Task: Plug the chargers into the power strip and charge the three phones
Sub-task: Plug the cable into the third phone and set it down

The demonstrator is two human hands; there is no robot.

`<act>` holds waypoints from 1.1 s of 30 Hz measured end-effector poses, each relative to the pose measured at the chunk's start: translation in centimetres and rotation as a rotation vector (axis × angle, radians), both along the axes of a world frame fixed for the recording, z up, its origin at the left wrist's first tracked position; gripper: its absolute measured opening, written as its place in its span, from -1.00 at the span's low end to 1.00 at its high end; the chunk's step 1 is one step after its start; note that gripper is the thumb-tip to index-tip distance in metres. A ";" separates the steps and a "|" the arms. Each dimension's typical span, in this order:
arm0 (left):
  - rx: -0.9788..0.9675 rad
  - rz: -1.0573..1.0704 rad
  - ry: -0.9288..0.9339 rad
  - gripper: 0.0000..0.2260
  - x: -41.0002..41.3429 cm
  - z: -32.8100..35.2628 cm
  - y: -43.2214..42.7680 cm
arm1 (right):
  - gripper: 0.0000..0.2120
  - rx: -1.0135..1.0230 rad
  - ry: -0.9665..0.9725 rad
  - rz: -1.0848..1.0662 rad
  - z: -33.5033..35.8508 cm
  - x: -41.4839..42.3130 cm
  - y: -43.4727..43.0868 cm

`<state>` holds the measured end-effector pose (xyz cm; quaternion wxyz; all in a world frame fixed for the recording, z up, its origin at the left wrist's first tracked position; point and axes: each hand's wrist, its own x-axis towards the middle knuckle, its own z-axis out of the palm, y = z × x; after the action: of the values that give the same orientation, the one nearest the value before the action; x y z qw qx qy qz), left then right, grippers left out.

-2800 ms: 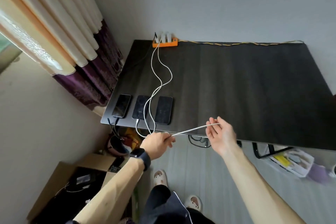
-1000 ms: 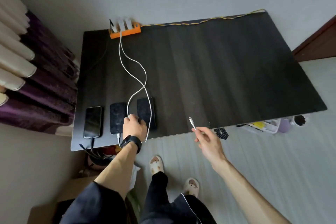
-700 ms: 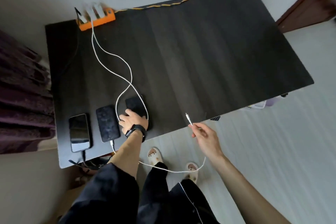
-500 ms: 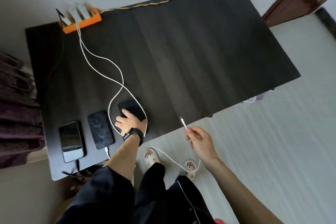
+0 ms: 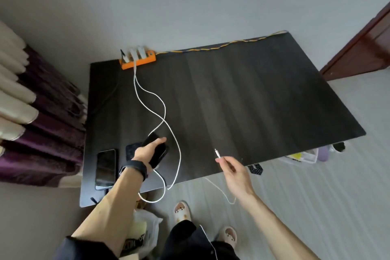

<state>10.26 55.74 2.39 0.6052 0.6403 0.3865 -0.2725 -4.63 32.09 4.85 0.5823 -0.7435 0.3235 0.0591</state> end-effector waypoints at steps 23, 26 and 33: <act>-0.648 0.205 -0.254 -0.73 -9.4 6.4 -9.0 | -0.92 0.015 -0.354 0.253 5.5 -1.8 -2.1; -0.661 0.237 -0.258 -0.71 -9.8 6.8 -10.1 | -0.92 0.004 -0.362 0.274 5.9 -2.1 -2.6; -0.658 0.250 -0.282 -0.70 -10.2 7.6 -11.4 | -0.89 -0.035 -0.336 0.294 6.1 -2.3 -2.9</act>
<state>0.03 44.33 9.99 0.8544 0.3907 0.2664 -0.2153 -6.89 29.21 10.92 0.5999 -0.7922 0.1110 0.0130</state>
